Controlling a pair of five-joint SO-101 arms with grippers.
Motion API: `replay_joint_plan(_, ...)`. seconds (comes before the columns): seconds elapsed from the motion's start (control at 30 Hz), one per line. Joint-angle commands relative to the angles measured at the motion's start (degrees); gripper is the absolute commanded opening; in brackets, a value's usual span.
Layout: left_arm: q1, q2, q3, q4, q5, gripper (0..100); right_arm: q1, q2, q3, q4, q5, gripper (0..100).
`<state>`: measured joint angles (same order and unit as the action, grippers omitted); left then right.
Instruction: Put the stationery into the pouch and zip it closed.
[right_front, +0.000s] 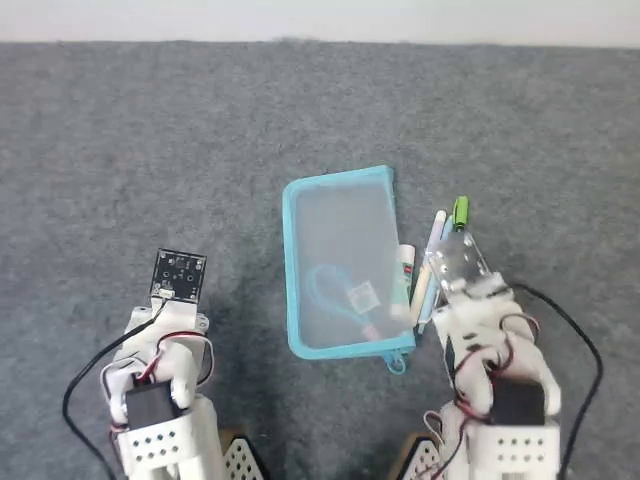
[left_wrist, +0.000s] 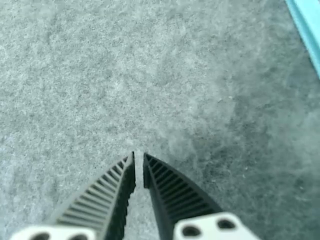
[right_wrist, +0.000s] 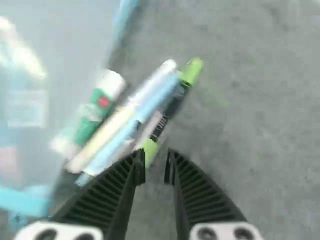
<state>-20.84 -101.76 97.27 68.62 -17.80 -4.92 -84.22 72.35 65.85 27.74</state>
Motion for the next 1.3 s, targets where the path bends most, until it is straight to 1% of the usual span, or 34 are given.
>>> replay_joint_plan(0.0,0.3,0.5,-0.5,-1.1,-1.0,2,-7.2,21.1,-13.8,1.0,-5.1,7.3)
replay_joint_plan(0.1,0.3,0.5,-0.5,-1.1,-1.0,2,-13.2,35.9,-22.2,1.2,-8.9,7.4)
replay_joint_plan(0.2,0.2,0.5,-0.5,-1.1,-1.0,2,-16.7,48.8,-26.9,1.2,-11.0,7.4)
replay_joint_plan(0.33,0.2,0.5,-0.5,-1.1,-1.0,2,-16.5,62.5,-32.5,-1.7,-11.8,7.4)
replay_joint_plan(0.53,0.2,0.5,-0.5,-1.1,-1.0,2,-16.2,76.4,-39.9,-7.3,-16.2,7.4)
replay_joint_plan(0.67,0.2,0.5,-0.5,-1.1,-1.0,2,-16.5,82.8,-45.7,-9.5,-18.5,7.4)
replay_joint_plan(0.9,0.2,0.5,-0.5,-1.1,-1.0,2,-22.3,93.7,-58.5,-9.5,-20.7,7.4)
replay_joint_plan(1.0,0.2,0.5,-0.5,-1.1,-1.0,2,-22.8,97.1,-65.0,-7.6,-20.7,7.4)
replay_joint_plan(1.13,0.2,0.5,-0.5,-1.1,-1.0,2,-22.5,93.1,-71.7,1.5,-20.6,7.4)
replay_joint_plan(1.2,0.2,0.5,-0.5,-1.1,-1.0,2,-22.6,88.5,-71.7,4.5,-20.2,7.4)
replay_joint_plan(1.27,0.2,0.5,-0.5,-1.1,-1.0,2,-22.6,82.9,-68.3,5.3,-17.6,7.4)
